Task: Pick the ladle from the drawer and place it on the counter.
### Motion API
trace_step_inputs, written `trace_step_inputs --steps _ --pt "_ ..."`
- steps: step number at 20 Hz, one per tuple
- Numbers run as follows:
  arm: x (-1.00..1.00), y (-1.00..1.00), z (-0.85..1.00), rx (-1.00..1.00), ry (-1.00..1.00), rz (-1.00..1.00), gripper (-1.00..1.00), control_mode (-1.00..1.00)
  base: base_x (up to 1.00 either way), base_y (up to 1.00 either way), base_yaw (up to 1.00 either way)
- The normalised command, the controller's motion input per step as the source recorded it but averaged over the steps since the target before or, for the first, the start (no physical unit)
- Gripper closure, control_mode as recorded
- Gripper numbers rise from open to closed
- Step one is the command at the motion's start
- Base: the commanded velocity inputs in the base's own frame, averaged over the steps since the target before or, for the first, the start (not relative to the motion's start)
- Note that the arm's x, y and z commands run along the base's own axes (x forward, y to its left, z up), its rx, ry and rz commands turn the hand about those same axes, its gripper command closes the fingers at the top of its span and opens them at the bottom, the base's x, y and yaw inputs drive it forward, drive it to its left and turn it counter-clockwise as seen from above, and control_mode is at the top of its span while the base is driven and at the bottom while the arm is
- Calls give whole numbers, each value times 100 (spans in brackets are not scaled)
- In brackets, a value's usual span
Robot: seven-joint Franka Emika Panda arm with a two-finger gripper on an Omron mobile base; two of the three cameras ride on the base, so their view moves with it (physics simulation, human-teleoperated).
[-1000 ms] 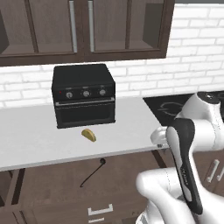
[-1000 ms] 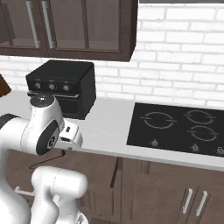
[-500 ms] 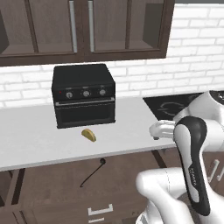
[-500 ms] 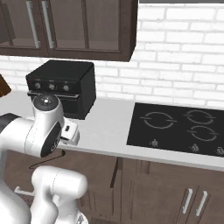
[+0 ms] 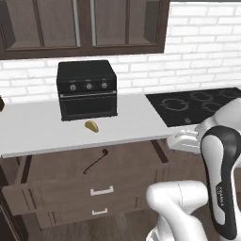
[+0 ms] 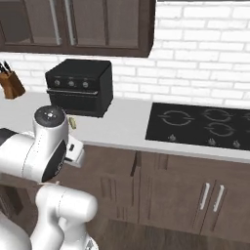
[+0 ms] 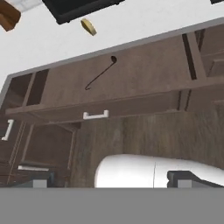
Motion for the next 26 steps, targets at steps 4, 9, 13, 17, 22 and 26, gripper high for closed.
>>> trace_step_inputs --steps 4,9,13,17,22,26 --pt "0 0 0 0 0 0 -100 100 -83 19 -3" --pt "29 14 0 0 0 -2 -100 -100 32 36 -6" --pt "99 50 -12 -4 8 -1 -100 -100 0 0 0" --pt "72 63 -44 -10 11 0 -100 -100 0 0 0" --pt "86 60 -57 -10 9 0 -100 -100 0 0 0" --pt "97 26 -49 -6 21 0 -100 -100 0 0 0"
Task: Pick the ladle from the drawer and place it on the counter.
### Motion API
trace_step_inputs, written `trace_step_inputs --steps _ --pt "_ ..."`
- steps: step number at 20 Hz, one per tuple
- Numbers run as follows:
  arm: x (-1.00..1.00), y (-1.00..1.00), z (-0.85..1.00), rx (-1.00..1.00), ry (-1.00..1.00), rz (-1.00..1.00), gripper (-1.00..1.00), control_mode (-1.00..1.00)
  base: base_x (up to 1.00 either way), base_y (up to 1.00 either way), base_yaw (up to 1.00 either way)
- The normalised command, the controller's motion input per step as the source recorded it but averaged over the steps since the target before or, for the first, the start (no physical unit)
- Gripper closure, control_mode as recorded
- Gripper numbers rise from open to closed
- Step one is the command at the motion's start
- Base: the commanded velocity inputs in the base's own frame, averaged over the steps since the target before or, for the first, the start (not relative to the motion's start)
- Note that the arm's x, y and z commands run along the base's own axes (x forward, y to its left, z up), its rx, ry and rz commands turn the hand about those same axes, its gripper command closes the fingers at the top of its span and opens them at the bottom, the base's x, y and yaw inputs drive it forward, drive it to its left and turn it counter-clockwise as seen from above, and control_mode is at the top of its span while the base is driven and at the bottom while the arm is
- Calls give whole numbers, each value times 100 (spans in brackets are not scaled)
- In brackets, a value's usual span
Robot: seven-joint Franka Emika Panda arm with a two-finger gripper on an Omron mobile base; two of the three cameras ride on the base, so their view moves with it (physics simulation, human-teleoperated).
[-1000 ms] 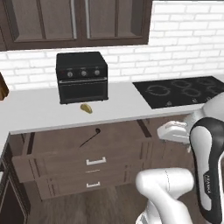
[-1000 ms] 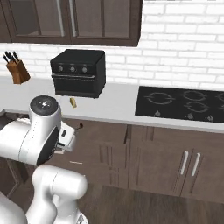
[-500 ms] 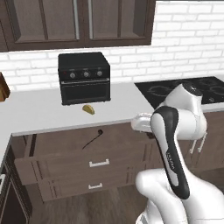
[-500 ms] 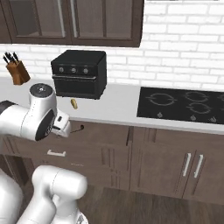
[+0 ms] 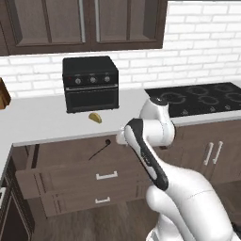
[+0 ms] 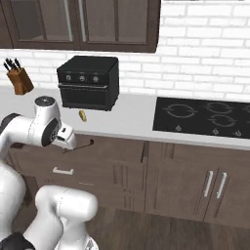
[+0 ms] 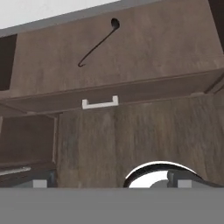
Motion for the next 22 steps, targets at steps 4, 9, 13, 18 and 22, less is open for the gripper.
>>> trace_step_inputs --steps 4,9,13,18,22 --pt "98 21 -52 -5 20 0 -100 -100 0 0 0" --pt "90 22 -44 -4 7 0 -100 -100 0 0 0" --pt "83 27 -61 -7 5 0 -100 -100 0 0 0" --pt "66 8 -67 -3 0 0 -100 -100 0 0 0" --pt "54 0 -47 0 -10 0 -100 -100 0 0 0"
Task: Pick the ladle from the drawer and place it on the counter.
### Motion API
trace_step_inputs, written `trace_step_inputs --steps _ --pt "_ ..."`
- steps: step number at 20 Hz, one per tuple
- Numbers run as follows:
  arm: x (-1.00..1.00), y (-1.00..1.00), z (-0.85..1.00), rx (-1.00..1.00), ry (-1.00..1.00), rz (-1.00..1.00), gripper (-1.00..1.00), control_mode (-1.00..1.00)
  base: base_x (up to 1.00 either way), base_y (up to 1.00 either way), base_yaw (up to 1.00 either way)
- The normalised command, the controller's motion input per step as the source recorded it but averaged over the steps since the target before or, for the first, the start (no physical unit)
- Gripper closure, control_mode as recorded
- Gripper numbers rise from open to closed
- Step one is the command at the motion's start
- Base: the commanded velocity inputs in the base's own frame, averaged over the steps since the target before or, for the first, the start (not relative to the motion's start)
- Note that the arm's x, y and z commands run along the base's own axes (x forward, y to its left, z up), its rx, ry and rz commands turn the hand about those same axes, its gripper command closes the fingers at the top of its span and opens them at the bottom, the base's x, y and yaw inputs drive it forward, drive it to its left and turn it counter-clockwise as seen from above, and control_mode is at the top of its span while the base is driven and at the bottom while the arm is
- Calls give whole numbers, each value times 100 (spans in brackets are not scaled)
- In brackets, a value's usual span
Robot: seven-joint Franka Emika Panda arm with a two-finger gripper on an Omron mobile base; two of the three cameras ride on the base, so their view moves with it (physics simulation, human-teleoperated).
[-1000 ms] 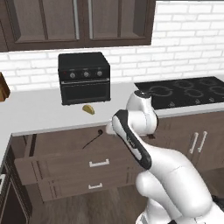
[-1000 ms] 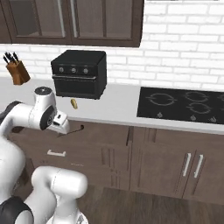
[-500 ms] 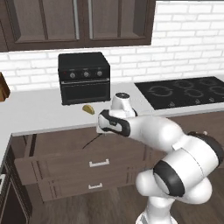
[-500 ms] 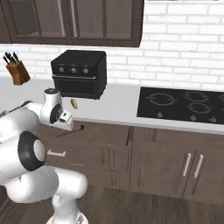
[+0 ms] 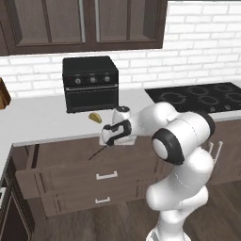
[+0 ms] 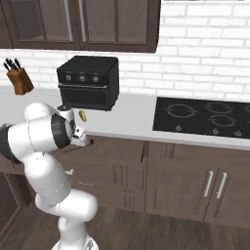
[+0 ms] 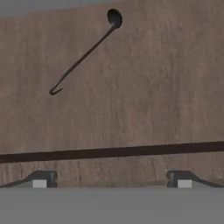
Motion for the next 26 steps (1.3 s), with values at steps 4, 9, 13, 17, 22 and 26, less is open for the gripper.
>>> trace_step_inputs --steps 4,9,13,17,22,26 --pt "29 0 -56 0 -13 0 -100 -100 0 0 0" --pt "2 0 -47 0 -2 0 -100 -100 0 0 0" --pt "-6 0 -30 0 14 0 -100 -100 0 0 0" --pt "-77 -13 -20 0 30 0 -100 -100 0 0 0" --pt "-100 -52 -21 -2 69 0 -100 -100 0 0 0" --pt "-93 -32 58 0 15 0 -100 -100 0 0 0"
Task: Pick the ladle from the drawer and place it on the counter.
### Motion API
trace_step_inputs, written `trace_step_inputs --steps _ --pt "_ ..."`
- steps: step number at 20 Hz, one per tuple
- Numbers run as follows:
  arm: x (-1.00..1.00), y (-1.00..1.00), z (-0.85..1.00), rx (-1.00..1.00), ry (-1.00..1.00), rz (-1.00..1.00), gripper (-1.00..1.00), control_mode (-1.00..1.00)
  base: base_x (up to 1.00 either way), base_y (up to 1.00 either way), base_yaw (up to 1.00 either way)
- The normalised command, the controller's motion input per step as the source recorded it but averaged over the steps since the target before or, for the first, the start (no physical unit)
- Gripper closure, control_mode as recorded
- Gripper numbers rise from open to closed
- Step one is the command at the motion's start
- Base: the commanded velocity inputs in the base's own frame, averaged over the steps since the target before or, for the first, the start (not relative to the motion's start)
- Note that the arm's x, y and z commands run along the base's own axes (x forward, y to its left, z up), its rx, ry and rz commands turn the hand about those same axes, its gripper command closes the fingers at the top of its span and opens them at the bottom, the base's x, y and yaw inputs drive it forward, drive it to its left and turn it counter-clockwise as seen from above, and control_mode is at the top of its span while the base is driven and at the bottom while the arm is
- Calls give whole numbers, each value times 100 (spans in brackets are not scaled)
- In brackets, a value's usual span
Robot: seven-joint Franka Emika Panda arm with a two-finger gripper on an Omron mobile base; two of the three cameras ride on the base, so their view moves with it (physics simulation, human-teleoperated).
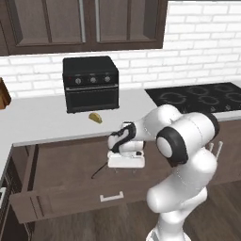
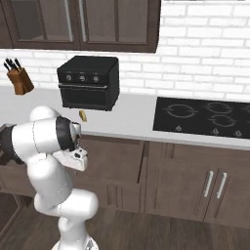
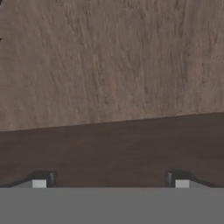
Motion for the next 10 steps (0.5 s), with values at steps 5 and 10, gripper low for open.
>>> trace_step_inputs --steps 5,10 --pt "8 29 96 0 -24 -1 -100 -100 0 0 0" --pt "73 67 4 -5 -1 -12 -100 -100 0 0 0"
